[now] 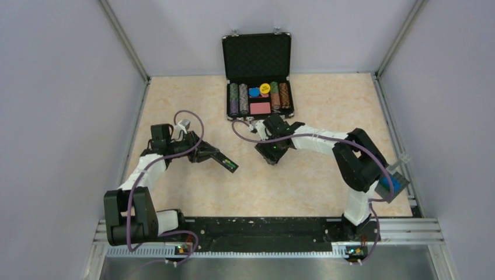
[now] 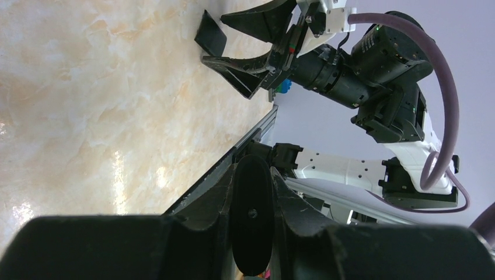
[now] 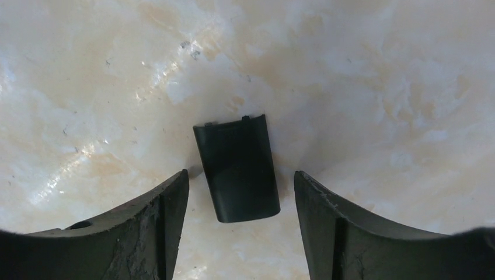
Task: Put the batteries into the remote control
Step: Pick up the battery cover at the center of the board.
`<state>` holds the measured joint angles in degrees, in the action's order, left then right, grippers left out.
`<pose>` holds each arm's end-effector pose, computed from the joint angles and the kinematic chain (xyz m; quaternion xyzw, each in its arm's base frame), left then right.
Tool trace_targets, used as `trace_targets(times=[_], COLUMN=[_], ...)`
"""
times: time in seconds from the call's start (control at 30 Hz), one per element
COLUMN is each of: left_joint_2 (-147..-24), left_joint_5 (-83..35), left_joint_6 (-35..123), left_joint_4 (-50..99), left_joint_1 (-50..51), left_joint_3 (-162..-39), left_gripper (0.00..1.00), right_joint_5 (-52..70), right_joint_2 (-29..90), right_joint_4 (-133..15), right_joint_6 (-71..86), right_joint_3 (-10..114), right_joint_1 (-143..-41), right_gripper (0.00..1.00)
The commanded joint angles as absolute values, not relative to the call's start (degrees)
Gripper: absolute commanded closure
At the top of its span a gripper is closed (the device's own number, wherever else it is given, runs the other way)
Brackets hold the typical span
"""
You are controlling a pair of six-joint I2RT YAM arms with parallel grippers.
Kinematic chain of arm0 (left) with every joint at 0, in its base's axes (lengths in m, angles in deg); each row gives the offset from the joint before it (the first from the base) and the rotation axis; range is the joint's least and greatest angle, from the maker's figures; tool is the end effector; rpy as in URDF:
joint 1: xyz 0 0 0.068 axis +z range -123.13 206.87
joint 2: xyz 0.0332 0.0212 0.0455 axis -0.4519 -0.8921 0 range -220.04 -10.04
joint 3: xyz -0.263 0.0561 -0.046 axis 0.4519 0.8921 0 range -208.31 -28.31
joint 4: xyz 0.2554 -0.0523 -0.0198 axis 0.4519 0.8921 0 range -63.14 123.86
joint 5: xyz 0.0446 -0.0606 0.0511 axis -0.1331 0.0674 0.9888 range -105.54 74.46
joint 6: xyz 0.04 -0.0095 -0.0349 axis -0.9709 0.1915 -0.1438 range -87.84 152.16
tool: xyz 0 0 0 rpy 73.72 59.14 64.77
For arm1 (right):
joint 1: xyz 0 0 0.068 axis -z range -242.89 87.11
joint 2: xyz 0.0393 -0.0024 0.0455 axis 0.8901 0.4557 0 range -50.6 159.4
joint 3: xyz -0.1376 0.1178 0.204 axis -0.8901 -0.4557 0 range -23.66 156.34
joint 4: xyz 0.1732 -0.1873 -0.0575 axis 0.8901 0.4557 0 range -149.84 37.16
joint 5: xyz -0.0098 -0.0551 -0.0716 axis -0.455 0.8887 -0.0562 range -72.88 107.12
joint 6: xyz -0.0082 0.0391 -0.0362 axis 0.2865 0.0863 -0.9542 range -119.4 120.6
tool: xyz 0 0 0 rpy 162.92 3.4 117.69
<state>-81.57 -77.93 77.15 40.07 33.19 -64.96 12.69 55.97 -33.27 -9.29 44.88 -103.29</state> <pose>0.2343 -0.0058 0.2056 -0.1790 0.8003 -0.5577 0.1284 0.2816 0.2435 0.1640 -0.4219 0.8788 0.0941 0.2021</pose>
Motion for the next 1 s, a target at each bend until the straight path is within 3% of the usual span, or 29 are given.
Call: trace_targets(times=[0.0,0.17,0.57,0.97], left_joint_2=[-80.91,-80.68,-80.73,-77.48], left_joint_5=[-79.92,-79.86,-80.22,-77.54], left_joint_6=[76.29,76.34,76.41,78.17], left_joint_4=[38.56,38.21,37.89,32.31], left_joint_1=[33.55,33.59,33.38,25.41], left_joint_3=[-64.66,-63.89,-63.48,-63.99], left_gripper=[1.00,1.00,1.00,1.00], right_joint_5=[14.97,13.90,12.87,6.99], right_joint_2=[55.07,54.36,54.56,26.88], right_joint_4=[-29.21,-28.29,-27.87,-32.22], right_joint_6=[-6.63,-6.30,-4.90,0.04], right_joint_3=[41.70,40.61,41.15,34.90], right_joint_1=[-102.90,-102.96,-102.97,-112.12], right_gripper=[0.32,0.35,0.69,0.74])
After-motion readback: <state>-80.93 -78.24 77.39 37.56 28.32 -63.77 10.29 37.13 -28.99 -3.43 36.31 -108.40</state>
